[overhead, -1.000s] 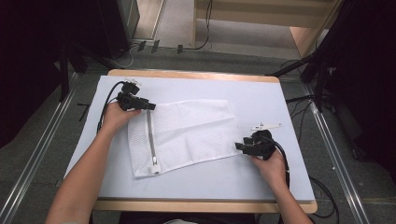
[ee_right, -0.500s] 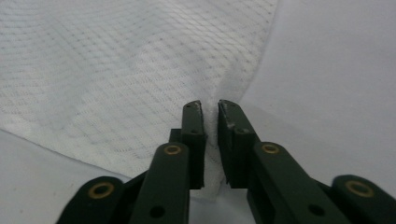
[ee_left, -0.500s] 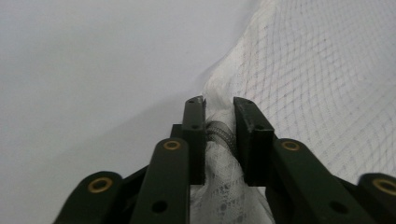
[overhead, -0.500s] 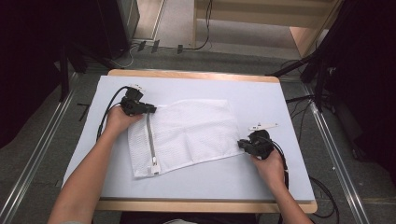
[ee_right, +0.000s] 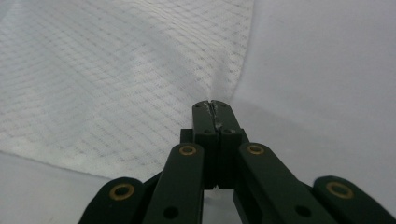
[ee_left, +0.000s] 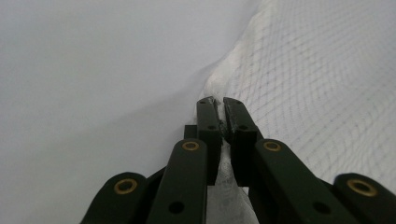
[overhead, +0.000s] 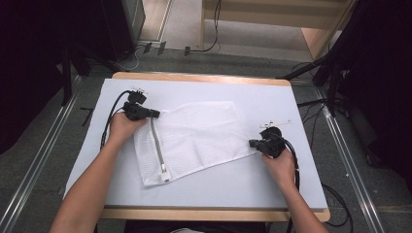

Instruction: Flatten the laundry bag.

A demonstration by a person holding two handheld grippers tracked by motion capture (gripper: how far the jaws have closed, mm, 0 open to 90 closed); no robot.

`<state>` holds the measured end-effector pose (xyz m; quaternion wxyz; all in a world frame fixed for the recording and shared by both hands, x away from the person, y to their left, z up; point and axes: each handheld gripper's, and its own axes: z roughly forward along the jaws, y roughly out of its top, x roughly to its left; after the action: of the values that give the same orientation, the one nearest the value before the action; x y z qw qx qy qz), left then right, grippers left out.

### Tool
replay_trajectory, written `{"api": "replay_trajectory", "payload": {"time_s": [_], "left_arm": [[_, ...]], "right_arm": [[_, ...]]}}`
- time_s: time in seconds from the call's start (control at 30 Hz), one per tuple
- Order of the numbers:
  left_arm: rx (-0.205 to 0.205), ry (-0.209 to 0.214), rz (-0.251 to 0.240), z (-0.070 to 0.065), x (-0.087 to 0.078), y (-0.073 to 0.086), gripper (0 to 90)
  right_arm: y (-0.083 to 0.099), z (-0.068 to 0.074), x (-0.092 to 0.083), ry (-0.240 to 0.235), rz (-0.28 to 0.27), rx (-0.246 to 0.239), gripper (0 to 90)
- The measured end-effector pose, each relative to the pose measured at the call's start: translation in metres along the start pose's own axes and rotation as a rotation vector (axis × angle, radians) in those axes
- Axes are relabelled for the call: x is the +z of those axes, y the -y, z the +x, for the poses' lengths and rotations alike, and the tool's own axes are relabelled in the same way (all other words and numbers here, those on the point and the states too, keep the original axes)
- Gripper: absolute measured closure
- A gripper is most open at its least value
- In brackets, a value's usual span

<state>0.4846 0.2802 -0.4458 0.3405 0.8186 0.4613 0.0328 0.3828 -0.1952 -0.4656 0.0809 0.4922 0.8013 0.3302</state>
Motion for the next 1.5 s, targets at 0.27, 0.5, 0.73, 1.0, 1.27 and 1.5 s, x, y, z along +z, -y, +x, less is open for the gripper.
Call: {"api": "replay_trajectory", "payload": {"time_s": [0.27,0.5,0.73,1.0,1.27,1.5], "left_arm": [[-0.045,-0.023,-0.011,-0.014,-0.017,0.022,87.3],[-0.077,-0.007,-0.025,-0.029,-0.030,0.048,87.2],[-0.112,0.013,-0.039,-0.048,-0.047,0.080,86.7],[-0.118,0.045,-0.037,-0.066,-0.056,0.104,86.3],[-0.119,0.029,-0.094,-0.061,-0.075,0.099,70.4],[-0.111,0.013,-0.106,-0.047,-0.077,0.069,59.4]], "right_arm": [[-0.025,-0.015,0.014,0.018,-0.006,0.006,90.0],[-0.056,-0.026,0.034,0.007,-0.001,0.000,90.0],[-0.082,-0.029,0.052,-0.012,-0.010,-0.014,90.0],[-0.100,-0.021,0.067,-0.030,-0.043,-0.043,90.0],[-0.102,-0.012,0.059,-0.013,-0.051,-0.059,79.1],[-0.092,-0.004,0.024,-0.009,-0.101,-0.061,74.2]]}}
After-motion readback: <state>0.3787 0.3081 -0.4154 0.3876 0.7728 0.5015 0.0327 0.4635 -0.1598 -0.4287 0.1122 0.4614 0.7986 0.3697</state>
